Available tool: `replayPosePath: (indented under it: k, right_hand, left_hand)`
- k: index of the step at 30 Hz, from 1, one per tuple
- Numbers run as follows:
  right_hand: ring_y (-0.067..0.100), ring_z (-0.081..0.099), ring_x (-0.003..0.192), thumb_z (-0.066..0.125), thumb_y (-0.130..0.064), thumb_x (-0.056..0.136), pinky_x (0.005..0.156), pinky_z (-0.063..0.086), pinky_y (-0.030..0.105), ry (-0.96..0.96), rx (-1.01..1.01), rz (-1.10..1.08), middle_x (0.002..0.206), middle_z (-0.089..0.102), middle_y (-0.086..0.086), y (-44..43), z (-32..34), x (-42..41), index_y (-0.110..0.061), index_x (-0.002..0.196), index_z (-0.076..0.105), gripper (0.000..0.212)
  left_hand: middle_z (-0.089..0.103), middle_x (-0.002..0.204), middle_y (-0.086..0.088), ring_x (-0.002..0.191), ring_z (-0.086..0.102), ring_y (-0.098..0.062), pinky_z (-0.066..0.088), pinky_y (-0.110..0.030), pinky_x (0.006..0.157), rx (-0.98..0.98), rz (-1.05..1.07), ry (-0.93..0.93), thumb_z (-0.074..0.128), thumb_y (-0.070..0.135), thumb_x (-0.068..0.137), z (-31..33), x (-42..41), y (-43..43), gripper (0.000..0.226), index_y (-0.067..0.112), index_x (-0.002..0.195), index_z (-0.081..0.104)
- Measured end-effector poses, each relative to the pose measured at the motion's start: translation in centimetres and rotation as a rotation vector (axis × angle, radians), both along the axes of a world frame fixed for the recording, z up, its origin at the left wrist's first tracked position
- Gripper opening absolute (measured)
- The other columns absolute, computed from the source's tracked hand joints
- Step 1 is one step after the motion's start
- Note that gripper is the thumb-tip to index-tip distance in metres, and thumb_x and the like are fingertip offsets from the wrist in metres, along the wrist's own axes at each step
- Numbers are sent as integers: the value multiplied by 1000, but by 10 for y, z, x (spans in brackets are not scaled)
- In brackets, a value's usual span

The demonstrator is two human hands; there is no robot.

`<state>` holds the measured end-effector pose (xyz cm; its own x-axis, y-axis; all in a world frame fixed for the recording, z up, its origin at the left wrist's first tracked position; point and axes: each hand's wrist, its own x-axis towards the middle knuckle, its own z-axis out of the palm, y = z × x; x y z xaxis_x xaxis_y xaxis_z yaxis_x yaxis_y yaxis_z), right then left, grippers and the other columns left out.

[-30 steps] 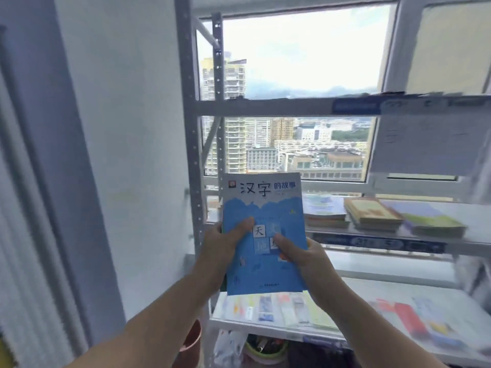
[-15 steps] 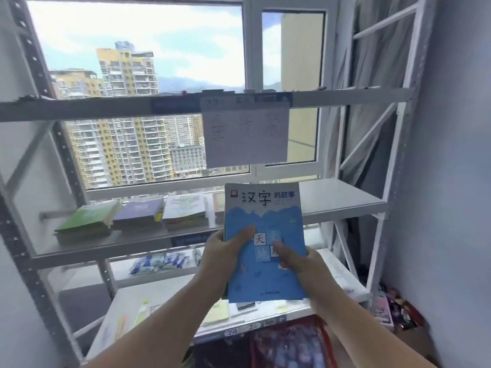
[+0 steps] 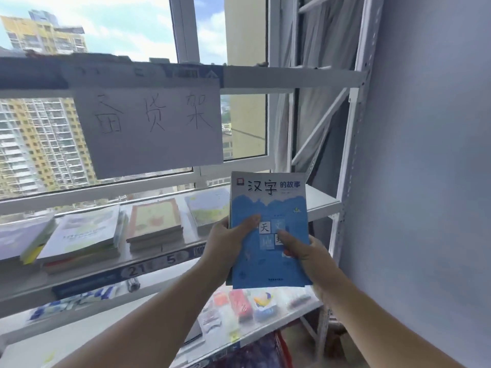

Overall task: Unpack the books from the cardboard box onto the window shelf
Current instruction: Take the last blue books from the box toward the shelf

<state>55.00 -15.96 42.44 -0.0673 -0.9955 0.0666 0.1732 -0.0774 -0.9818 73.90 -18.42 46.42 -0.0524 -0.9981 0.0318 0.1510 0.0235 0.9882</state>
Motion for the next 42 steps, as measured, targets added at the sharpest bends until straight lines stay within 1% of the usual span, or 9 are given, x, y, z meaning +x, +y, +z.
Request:
replayPosePath:
  k: [8, 11, 13, 16, 22, 26, 33, 38, 42]
  right_hand:
    - [30, 82, 85, 89, -62, 60, 64, 65, 37, -5, -41, -27, 101, 84, 8, -109, 15, -43, -34, 96, 83, 47]
    - [30, 82, 86, 93, -65, 54, 66, 65, 38, 18, -43, 1, 103, 84, 10, -144, 14, -60, -26, 105, 79, 67]
    - [34, 80, 96, 93, -68, 54, 79, 66, 47, 46, -54, 30, 109, 83, 9, -171, 11, -71, -24, 115, 76, 78]
    - [35, 78, 103, 89, -65, 64, 92, 62, 53, 83, -89, 100, 114, 82, 8, -215, 5, -90, -26, 119, 75, 68]
    - [27, 79, 104, 84, -52, 79, 87, 64, 38, 193, -133, 259, 116, 81, 1, -297, 0, -132, -33, 118, 74, 45]
    - [23, 78, 105, 82, -37, 83, 79, 63, 27, 210, -143, 354, 117, 81, -1, -340, -12, -145, -24, 126, 67, 47]
    - [29, 74, 113, 89, -34, 78, 92, 63, 41, 148, -87, 482, 124, 78, 4, -376, -51, -146, -32, 121, 71, 48]
    - [23, 75, 114, 95, -43, 71, 87, 62, 30, 155, -75, 575, 129, 77, 3, -387, -64, -143, -39, 123, 71, 58]
    - [26, 78, 108, 98, -50, 63, 87, 65, 47, 161, -43, 445, 129, 75, 9, -399, -57, -136, -23, 135, 56, 88]
  left_hand:
    - [84, 99, -8, 85, 82, -33, 67, -46, 70, -76, -156, -91, 86, 49, 77, 19, -34, -119, 50, 16, 113, 74]
    - [84, 105, -5, 91, 81, -31, 66, -46, 77, -109, -202, -132, 85, 51, 77, 17, -46, -155, 52, 19, 117, 73]
    - [83, 106, -4, 93, 81, -29, 66, -46, 80, -119, -206, -149, 85, 48, 79, 13, -53, -180, 49, 20, 118, 73]
    - [82, 112, -5, 99, 80, -29, 66, -45, 83, -134, -200, -168, 85, 41, 80, 9, -65, -212, 51, 17, 124, 70]
    - [80, 119, -6, 107, 77, -27, 63, -38, 88, -161, -161, -293, 87, 13, 81, 5, -83, -267, 48, 10, 126, 69]
    - [81, 115, 4, 107, 77, -18, 62, -37, 91, -194, -78, -387, 92, 25, 71, -5, -92, -291, 50, 26, 118, 73]
    - [81, 112, 15, 102, 77, -6, 62, -22, 79, -135, -21, -454, 93, 42, 67, -35, -91, -311, 44, 48, 107, 75]
    - [79, 110, 19, 100, 75, 1, 58, -13, 76, -127, -63, -516, 91, 32, 71, -47, -89, -319, 44, 49, 107, 73]
    - [81, 112, 9, 102, 78, -11, 64, -32, 84, -102, -6, -499, 85, 35, 84, -41, -88, -334, 38, 31, 119, 72]
